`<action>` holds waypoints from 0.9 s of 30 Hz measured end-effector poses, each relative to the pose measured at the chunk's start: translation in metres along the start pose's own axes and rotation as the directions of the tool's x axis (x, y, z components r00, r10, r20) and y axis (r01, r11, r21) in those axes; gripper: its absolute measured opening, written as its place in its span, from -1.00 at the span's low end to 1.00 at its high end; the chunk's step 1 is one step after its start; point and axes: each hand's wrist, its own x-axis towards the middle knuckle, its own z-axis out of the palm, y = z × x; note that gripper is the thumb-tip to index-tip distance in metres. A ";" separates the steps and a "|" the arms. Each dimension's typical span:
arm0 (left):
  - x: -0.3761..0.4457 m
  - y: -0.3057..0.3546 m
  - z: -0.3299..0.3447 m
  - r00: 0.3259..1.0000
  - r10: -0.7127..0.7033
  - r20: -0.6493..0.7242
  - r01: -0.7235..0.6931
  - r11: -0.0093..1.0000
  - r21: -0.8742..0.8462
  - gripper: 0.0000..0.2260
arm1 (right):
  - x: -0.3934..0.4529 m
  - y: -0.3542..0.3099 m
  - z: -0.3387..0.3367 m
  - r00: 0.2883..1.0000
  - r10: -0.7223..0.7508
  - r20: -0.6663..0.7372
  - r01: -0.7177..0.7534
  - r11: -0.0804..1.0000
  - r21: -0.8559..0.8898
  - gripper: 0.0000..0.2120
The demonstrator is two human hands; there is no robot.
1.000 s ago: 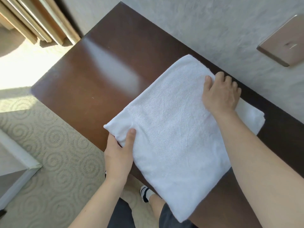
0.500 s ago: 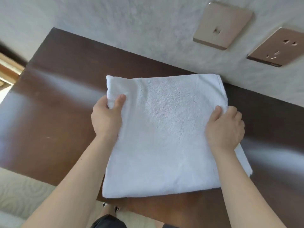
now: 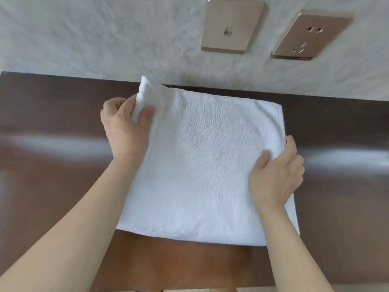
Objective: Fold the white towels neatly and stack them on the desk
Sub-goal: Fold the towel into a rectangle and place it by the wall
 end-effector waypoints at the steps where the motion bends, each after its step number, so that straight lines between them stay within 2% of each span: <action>1: -0.002 -0.001 -0.003 1.000 0.018 -0.017 -0.018 1.000 0.007 -0.69 | 0.000 0.002 -0.003 1.000 -0.008 -0.014 0.008 1.000 0.001 -0.47; 3: -0.007 0.002 -0.014 0.998 -0.057 0.013 0.057 0.998 -0.024 -0.59 | -0.001 0.008 -0.011 1.000 -0.008 -0.012 0.008 0.999 0.033 -0.50; 5: -0.015 0.001 -0.026 0.986 -0.143 0.090 0.147 0.988 -0.044 -0.58 | -0.001 0.015 -0.017 0.997 0.063 0.053 -0.069 0.991 0.114 -0.52; 7: -0.027 -0.006 -0.038 0.986 -0.123 0.111 0.125 0.992 -0.013 -0.61 | -0.005 0.022 -0.022 0.989 0.115 0.097 -0.127 0.985 0.119 -0.55; 10: -0.050 -0.019 -0.054 0.976 -0.126 0.178 0.121 0.992 0.042 -0.72 | -0.015 0.026 -0.027 0.991 0.084 0.100 -0.091 0.993 0.070 -0.62; 14: -0.077 -0.026 -0.068 0.933 -0.222 0.284 0.208 0.975 0.080 -0.63 | -0.025 0.026 -0.029 0.994 0.070 0.083 -0.073 0.997 0.028 -0.61; 20: -0.108 -0.033 -0.088 0.934 -0.197 0.299 0.172 0.979 0.108 -0.68 | -0.040 0.032 -0.039 0.987 0.118 0.110 -0.113 0.992 -0.053 -0.57; 27: -0.120 -0.042 -0.102 0.945 -0.123 0.303 0.139 0.990 -0.030 -0.83 | -0.051 0.034 -0.055 0.992 0.120 0.026 -0.119 0.992 -0.035 -0.64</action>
